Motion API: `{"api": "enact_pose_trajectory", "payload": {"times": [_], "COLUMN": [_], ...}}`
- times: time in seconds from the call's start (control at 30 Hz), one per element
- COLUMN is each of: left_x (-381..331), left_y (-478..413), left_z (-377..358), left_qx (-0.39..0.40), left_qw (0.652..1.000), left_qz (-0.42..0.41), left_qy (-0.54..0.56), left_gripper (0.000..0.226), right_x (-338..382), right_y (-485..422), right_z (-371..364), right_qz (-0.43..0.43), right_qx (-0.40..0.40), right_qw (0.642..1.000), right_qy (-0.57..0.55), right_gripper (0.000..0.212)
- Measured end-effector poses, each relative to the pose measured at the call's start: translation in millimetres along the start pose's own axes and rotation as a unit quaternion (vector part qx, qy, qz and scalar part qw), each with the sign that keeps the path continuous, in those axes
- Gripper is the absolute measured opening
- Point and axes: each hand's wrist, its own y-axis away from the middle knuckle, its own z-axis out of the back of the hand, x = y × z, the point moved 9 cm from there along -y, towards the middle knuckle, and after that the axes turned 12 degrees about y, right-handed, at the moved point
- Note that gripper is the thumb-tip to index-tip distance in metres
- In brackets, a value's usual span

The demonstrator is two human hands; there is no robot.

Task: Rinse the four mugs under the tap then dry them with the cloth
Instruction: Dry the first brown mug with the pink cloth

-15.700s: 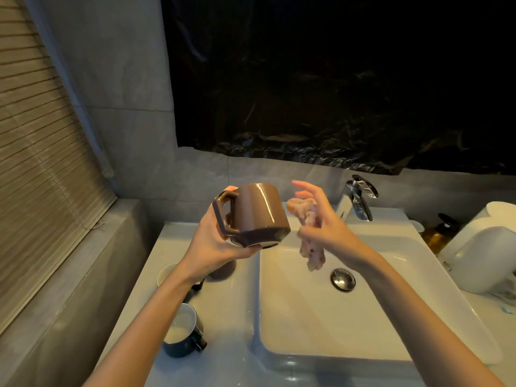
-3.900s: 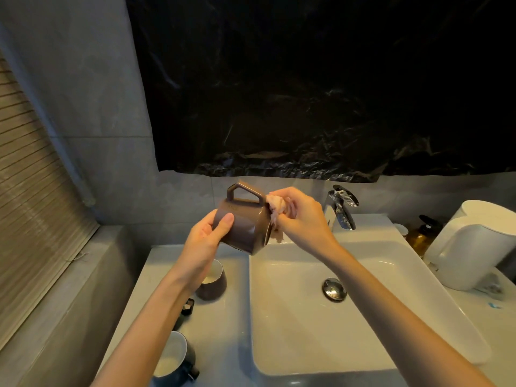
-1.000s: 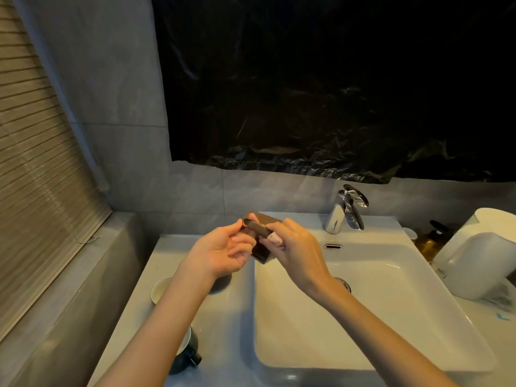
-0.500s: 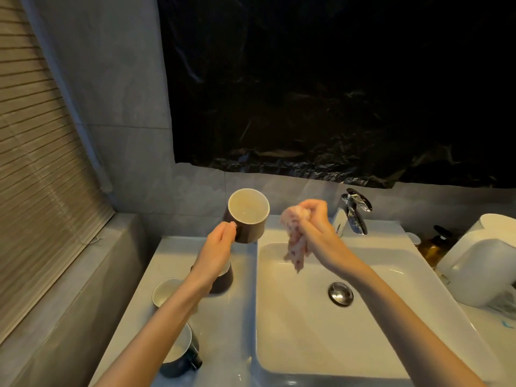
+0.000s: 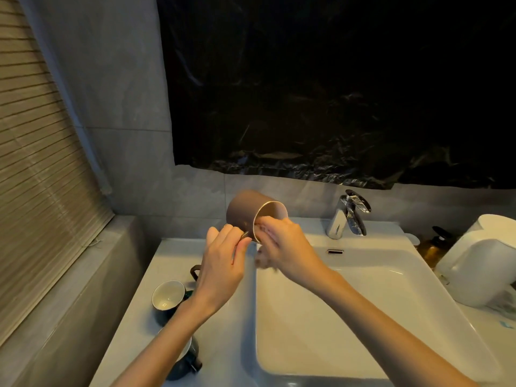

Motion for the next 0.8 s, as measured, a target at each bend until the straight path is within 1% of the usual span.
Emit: {"api": "enact_pose_trajectory", "payload": {"times": [0.03, 0.07, 0.1, 0.13, 0.17, 0.2, 0.23, 0.27, 0.3, 0.33, 0.37, 0.47, 0.53, 0.57, 0.6, 0.67, 0.7, 0.73, 0.8], "left_x": [1, 3, 4, 4, 3, 3, 3, 3, 3, 3, 3, 6, 4, 2, 0, -3, -4, -5, -8], "left_y": [1, 2, 1, -1, -3, -5, -6, -8, -9, -9, -8, -6, -5, -5, -5, -7, -7, -7, -7], "left_z": [-1, -1, -1, 0, 1, 1, 2, 3, 4, 5, 4, -2, -5, -5, -4, -3, -2, -2, -3], "left_qx": [0.002, 0.002, 0.002, 0.004, 0.008, 0.013, 0.018, 0.023, 0.027, 0.034, 0.042, 0.076, 0.099, 0.109, 0.119, 0.147, 0.164, 0.179, 0.191], "left_qw": [1.0, 1.0, 1.0, 1.0, 1.0, 1.0, 0.999, 0.999, 0.999, 0.999, 0.999, 0.994, 0.99, 0.988, 0.985, 0.979, 0.978, 0.977, 0.977], "left_qz": [0.002, 0.007, 0.008, 0.004, -0.003, -0.008, -0.011, -0.009, -0.004, 0.006, 0.019, 0.067, 0.08, 0.083, 0.088, 0.1, 0.099, 0.093, 0.078], "left_qy": [-0.003, -0.004, -0.007, -0.014, -0.022, -0.027, -0.03, -0.027, -0.02, -0.009, 0.005, 0.043, 0.061, 0.076, 0.091, 0.097, 0.085, 0.071, 0.057], "left_gripper": [0.032, 0.032, 0.032, 0.03, 0.029, 0.028, 0.028, 0.028, 0.027, 0.026, 0.025, 0.025, 0.025, 0.026, 0.027, 0.028, 0.028, 0.028, 0.03], "right_x": [-5, -10, -15, -18, -19, -18, -15, -12, -7, -4, -4, 2, 18, 25, 33, 41, 41, 39, 26], "right_y": [-1, -2, -3, -2, -1, 0, 0, 1, 2, 3, 2, -5, -2, 3, 9, 21, 24, 25, 21], "right_z": [-1, -3, -5, -7, -6, -2, 2, 5, 7, 9, 14, 21, 22, 21, 21, 23, 25, 28, 34], "right_qz": [-0.066, -0.121, -0.16, -0.186, -0.191, -0.171, -0.126, -0.064, 0.01, 0.078, 0.128, 0.251, 0.341, 0.381, 0.42, 0.474, 0.487, 0.489, 0.455], "right_qx": [0.02, 0.029, 0.029, 0.028, 0.02, 0.006, -0.006, -0.011, -0.02, -0.036, -0.054, -0.075, -0.093, -0.104, -0.119, -0.131, -0.13, -0.13, -0.13], "right_qw": [0.991, 0.97, 0.95, 0.936, 0.937, 0.953, 0.977, 0.995, 0.999, 0.991, 0.978, 0.929, 0.883, 0.861, 0.841, 0.812, 0.807, 0.81, 0.835], "right_qy": [-0.115, -0.209, -0.268, -0.299, -0.292, -0.249, -0.173, -0.077, 0.023, 0.103, 0.158, 0.261, 0.31, 0.319, 0.32, 0.315, 0.307, 0.297, 0.28], "right_gripper": [0.015, 0.013, 0.012, 0.015, 0.019, 0.02, 0.018, 0.017, 0.018, 0.017, 0.015, 0.011, 0.008, 0.011, 0.018, 0.027, 0.026, 0.024, 0.018]}}
